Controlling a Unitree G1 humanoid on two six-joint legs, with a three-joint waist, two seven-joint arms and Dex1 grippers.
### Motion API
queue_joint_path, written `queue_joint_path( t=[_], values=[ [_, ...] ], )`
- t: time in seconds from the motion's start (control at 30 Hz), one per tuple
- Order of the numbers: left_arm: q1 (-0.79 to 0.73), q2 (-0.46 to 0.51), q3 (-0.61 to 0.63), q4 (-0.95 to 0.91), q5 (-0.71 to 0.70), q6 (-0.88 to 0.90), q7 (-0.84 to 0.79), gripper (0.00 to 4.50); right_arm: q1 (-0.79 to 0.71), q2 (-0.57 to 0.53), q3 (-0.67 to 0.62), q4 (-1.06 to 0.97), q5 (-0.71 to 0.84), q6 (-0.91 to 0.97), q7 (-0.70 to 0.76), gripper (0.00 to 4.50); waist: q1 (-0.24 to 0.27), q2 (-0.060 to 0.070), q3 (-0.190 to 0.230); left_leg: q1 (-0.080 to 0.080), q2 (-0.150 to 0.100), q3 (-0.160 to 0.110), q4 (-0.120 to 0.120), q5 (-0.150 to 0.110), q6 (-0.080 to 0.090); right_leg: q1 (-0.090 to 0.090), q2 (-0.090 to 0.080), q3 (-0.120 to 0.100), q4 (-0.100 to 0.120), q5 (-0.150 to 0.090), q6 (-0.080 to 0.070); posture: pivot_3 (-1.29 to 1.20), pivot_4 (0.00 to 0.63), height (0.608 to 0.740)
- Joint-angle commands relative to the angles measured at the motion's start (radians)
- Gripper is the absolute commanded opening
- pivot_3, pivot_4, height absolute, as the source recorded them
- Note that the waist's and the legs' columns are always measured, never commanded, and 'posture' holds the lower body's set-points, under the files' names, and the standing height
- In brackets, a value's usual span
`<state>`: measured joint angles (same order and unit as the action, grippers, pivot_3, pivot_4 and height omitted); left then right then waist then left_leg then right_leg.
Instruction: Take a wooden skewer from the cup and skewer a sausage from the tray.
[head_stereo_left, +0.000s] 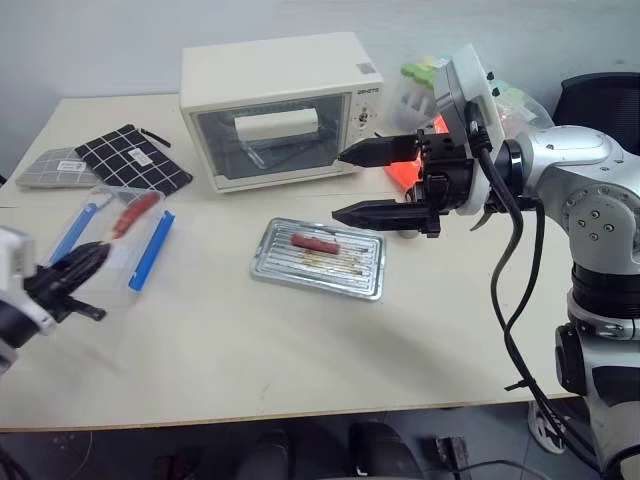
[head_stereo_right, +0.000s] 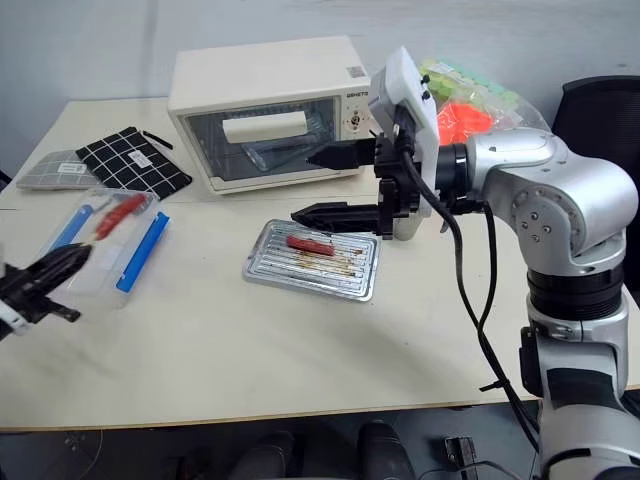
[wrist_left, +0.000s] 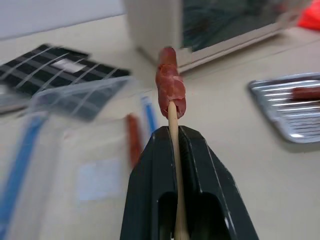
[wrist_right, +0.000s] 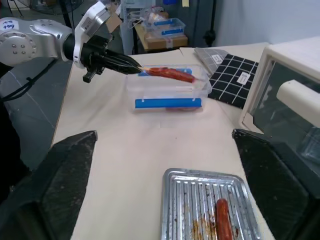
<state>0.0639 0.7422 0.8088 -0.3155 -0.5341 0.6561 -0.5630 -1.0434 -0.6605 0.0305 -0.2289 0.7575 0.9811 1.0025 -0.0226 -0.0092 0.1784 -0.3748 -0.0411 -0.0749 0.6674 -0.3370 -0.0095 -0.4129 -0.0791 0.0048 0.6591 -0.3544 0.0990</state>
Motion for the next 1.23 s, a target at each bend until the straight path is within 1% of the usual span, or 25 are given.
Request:
queue_joint_path(
  t=[0.03,0.07,0.23,0.37,0.43,0.47,0.5,0.57,0.67,0.77,0.83,0.93,1.03,1.07,1.13,1.23],
  values=[
    [-0.023,0.021,0.028,0.121,0.061,-0.074,0.045,0.00,-0.013,-0.003,-0.012,-0.011,-0.007,-0.030,-0.002,4.45,0.003,0.000,0.000,0.000,0.000,0.000,0.000,0.000,0.000,0.000,0.000,0.000,0.000,0.000,0.000,0.00,0.150,0.740],
    [-0.030,0.023,0.025,0.145,0.068,-0.083,0.051,0.00,-0.011,-0.004,-0.011,-0.011,-0.009,-0.032,-0.001,4.45,0.004,0.000,0.000,0.000,-0.001,0.000,0.000,0.000,0.000,0.000,0.000,0.000,0.000,0.000,0.000,0.00,0.150,0.740],
    [-0.129,0.062,-0.102,0.303,0.116,-0.165,0.008,0.00,0.003,-0.005,-0.010,-0.029,-0.004,-0.030,-0.005,4.45,0.009,-0.001,-0.001,0.000,0.000,0.000,0.000,0.000,0.000,0.000,0.000,0.000,0.000,0.000,0.000,0.00,0.150,0.740],
    [-0.208,0.096,-0.170,0.406,0.143,-0.201,-0.011,0.00,0.009,-0.003,-0.004,-0.039,0.000,-0.032,0.002,4.45,0.008,-0.001,-0.001,0.000,-0.001,0.000,0.000,0.000,0.000,0.000,0.000,0.000,0.001,0.000,0.000,0.00,0.150,0.740],
    [-0.217,0.108,-0.171,0.421,0.137,-0.200,-0.019,0.56,0.012,-0.002,0.000,-0.041,-0.003,-0.037,0.004,4.50,0.001,-0.001,-0.001,0.000,0.000,0.000,-0.001,0.000,0.000,-0.001,0.000,0.000,0.002,0.000,0.000,0.00,0.150,0.740],
    [-0.207,0.112,-0.162,0.407,0.129,-0.194,-0.025,0.69,0.013,-0.002,0.000,-0.041,-0.004,-0.039,0.003,4.50,-0.005,-0.001,-0.001,0.000,0.000,0.000,-0.002,0.000,0.000,-0.001,0.000,0.000,0.002,0.000,0.000,0.00,0.150,0.740],
    [-0.196,0.115,-0.153,0.394,0.124,-0.190,-0.029,0.94,0.015,-0.001,-0.001,-0.041,-0.005,-0.040,0.003,4.50,-0.010,-0.001,-0.001,0.000,0.000,0.000,-0.002,0.000,0.000,-0.001,0.000,0.000,0.002,0.000,0.000,0.00,0.150,0.740],
    [-0.158,0.116,-0.120,0.345,0.109,-0.171,-0.036,1.48,0.020,-0.002,-0.001,-0.042,-0.007,-0.044,0.003,4.50,-0.015,-0.001,-0.001,0.000,0.000,0.000,-0.003,0.000,0.000,-0.002,0.000,0.000,0.002,0.000,0.000,0.00,0.150,0.740],
    [-0.088,0.107,-0.017,0.217,0.023,-0.085,-0.052,2.17,0.034,-0.007,0.000,-0.048,-0.012,-0.050,0.005,4.50,-0.018,-0.001,-0.001,0.000,0.000,0.000,-0.003,0.000,0.000,-0.002,0.000,0.000,0.002,0.000,0.000,0.00,0.150,0.740],
    [-0.005,0.109,0.108,0.106,-0.074,0.005,-0.095,2.17,0.046,-0.018,0.002,-0.053,-0.012,-0.052,0.018,4.50,-0.015,-0.001,-0.001,0.000,0.000,0.000,-0.003,-0.001,0.000,-0.002,0.000,0.000,0.002,0.000,0.000,0.00,0.150,0.740],
    [0.071,0.115,0.218,0.060,-0.126,0.054,-0.145,2.17,0.052,-0.030,0.005,-0.055,-0.010,-0.055,0.040,4.50,-0.011,-0.001,-0.001,0.000,0.000,0.000,-0.003,-0.001,0.000,-0.002,0.000,0.000,0.002,0.000,0.000,0.00,0.150,0.740],
    [0.153,0.119,0.315,0.057,-0.152,0.077,-0.194,2.17,0.060,-0.043,0.009,-0.055,-0.008,-0.063,0.065,4.50,-0.006,-0.001,-0.001,0.000,0.000,0.000,-0.003,-0.001,0.000,-0.002,0.000,0.000,0.000,0.000,0.000,0.00,0.150,0.740],
    [0.266,0.121,0.464,0.079,-0.168,0.095,-0.253,2.17,0.073,-0.051,0.021,-0.042,-0.026,-0.086,0.084,4.50,-0.006,-0.001,-0.001,0.000,0.000,0.000,-0.003,-0.001,0.000,-0.001,0.000,0.000,-0.002,0.000,0.000,0.00,0.150,0.740],
    [0.284,0.123,0.490,0.090,-0.170,0.098,-0.259,2.17,0.078,-0.052,0.025,-0.039,-0.032,-0.094,0.088,4.50,-0.005,-0.001,-0.001,0.000,0.000,0.000,-0.003,-0.001,0.000,-0.001,-0.001,0.000,-0.002,0.000,0.000,0.00,0.150,0.740],
    [0.296,0.126,0.503,0.099,-0.173,0.099,-0.259,2.17,0.085,-0.052,0.031,-0.032,-0.040,-0.107,0.094,4.50,-0.005,-0.001,-0.001,0.001,0.000,0.000,-0.003,-0.001,0.000,-0.001,0.000,0.000,-0.002,0.000,-0.001,0.00,0.150,0.740],
    [0.290,0.127,0.479,0.098,-0.162,0.084,-0.249,2.17,0.098,-0.052,0.040,-0.020,-0.064,-0.134,0.101,4.50,-0.001,-0.001,-0.001,0.001,0.000,0.000,-0.003,-0.001,0.000,0.000,-0.001,0.000,-0.002,0.000,-0.001,0.00,0.150,0.740]
  ],
)
